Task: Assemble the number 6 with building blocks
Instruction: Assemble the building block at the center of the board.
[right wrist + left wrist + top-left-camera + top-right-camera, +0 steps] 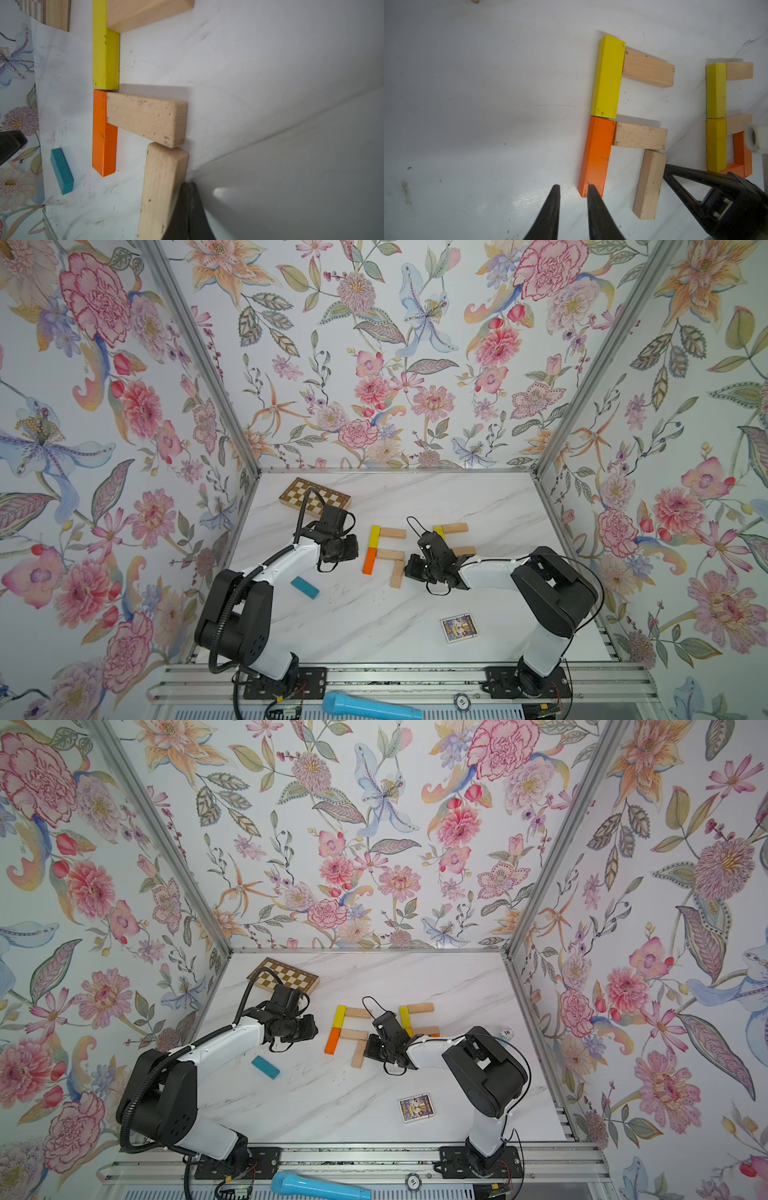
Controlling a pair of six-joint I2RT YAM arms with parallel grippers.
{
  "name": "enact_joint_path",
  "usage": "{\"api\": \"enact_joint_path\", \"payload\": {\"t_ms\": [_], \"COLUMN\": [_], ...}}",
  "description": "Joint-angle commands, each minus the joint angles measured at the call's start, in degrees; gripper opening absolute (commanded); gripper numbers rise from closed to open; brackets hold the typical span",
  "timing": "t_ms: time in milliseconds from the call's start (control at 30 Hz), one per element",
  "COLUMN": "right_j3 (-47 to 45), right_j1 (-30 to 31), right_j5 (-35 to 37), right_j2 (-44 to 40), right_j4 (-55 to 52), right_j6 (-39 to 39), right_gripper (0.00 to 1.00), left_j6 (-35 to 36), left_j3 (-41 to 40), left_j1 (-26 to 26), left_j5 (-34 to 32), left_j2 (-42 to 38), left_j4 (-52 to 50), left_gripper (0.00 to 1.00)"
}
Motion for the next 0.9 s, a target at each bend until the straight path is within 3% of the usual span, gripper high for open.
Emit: {"api": "enact_joint_path", "payload": {"t_ms": [0,867], "right_j3": [0.86,2.95], "right_j1": [-0.52,-1.02], "right_j5": [0.48,-0.11], "right_j2": [0.99,2.36], "right_j4": [-1.97,-2.68], "right_j6": [-1.08,-1.74], "right_gripper": [0.00,0.00], "left_j6": [1.15,1.37], "left_j3": [-0.29,-0.29], "left_j1": [0.43,0.43], "left_j5": [0.93,1.16], "left_j2": [2.45,3.13], "left_j4": [0.42,0.86], "left_gripper": [0.27,0.27]}}
